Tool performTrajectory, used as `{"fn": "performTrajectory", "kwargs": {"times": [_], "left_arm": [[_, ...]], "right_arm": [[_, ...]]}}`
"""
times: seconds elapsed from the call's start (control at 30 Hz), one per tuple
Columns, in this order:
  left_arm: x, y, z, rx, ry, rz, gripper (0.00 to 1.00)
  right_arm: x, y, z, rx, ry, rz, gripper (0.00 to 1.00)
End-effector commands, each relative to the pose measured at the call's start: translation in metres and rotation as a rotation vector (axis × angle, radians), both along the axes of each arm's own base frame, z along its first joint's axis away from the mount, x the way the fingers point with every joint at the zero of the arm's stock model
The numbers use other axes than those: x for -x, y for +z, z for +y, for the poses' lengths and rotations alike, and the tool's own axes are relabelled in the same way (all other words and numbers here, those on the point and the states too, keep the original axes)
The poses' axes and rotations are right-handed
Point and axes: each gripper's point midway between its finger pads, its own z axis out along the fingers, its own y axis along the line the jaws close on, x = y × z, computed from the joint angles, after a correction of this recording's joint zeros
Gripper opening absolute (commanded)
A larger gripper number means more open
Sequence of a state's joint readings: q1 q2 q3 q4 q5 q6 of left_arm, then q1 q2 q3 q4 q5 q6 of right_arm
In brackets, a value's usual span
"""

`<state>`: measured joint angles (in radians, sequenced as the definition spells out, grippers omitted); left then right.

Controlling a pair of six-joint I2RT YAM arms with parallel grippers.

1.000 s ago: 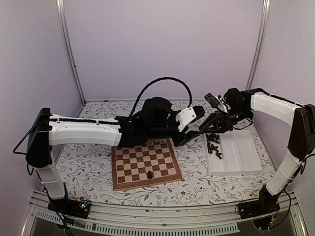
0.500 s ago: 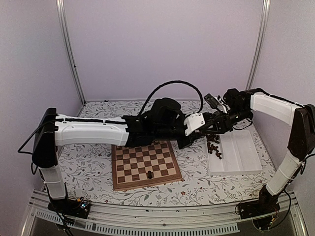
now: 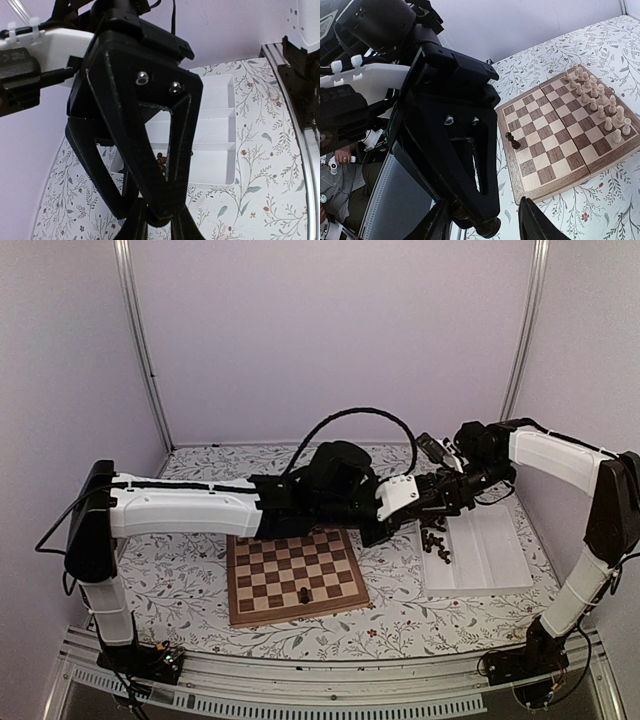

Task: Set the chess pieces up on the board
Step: Place the chess piece on the chessboard.

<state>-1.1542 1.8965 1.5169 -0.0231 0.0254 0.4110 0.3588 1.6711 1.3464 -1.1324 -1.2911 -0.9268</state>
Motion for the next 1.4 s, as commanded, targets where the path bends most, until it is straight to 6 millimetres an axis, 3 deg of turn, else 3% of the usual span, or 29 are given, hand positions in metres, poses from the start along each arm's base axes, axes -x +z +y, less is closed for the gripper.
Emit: {"fn": "performTrajectory", "kwargs": {"times": [0.0,0.17,0.27,0.4,0.6,0.87,0.97,1.13,1.37], "left_arm": [[0.005,0.006,0.013,-0.003,0.024,0.034,0.00],[0.017,0.005,0.042,-0.033,0.071,0.133,0.00],[0.011,-0.001,0.080,-0.075,0.231,0.194,0.00],[0.008,-0.018,0.137,-0.168,0.482,0.321,0.00],[0.032,-0.057,0.217,-0.212,0.810,0.583,0.00],[0.070,-0.119,0.291,-0.186,1.069,0.812,0.01],[0.075,-0.136,0.307,-0.192,1.111,0.820,0.01],[0.081,-0.160,0.313,-0.245,1.120,0.844,0.03],[0.072,-0.168,0.313,-0.243,1.128,0.832,0.03]], "right_arm": [[0.017,0.026,0.000,-0.084,0.053,-0.043,0.52],[0.012,0.028,-0.007,-0.083,0.025,-0.091,0.55],[0.000,0.019,-0.012,-0.033,-0.036,-0.154,0.56],[0.001,0.014,-0.019,0.006,-0.093,-0.220,0.56],[-0.013,0.005,-0.026,0.106,-0.193,-0.302,0.57],[-0.006,0.008,-0.030,0.106,-0.196,-0.339,0.57],[-0.006,0.007,-0.030,0.110,-0.199,-0.345,0.57],[-0.006,0.008,-0.030,0.109,-0.198,-0.342,0.57],[-0.005,0.006,-0.031,0.114,-0.197,-0.335,0.57]]}}
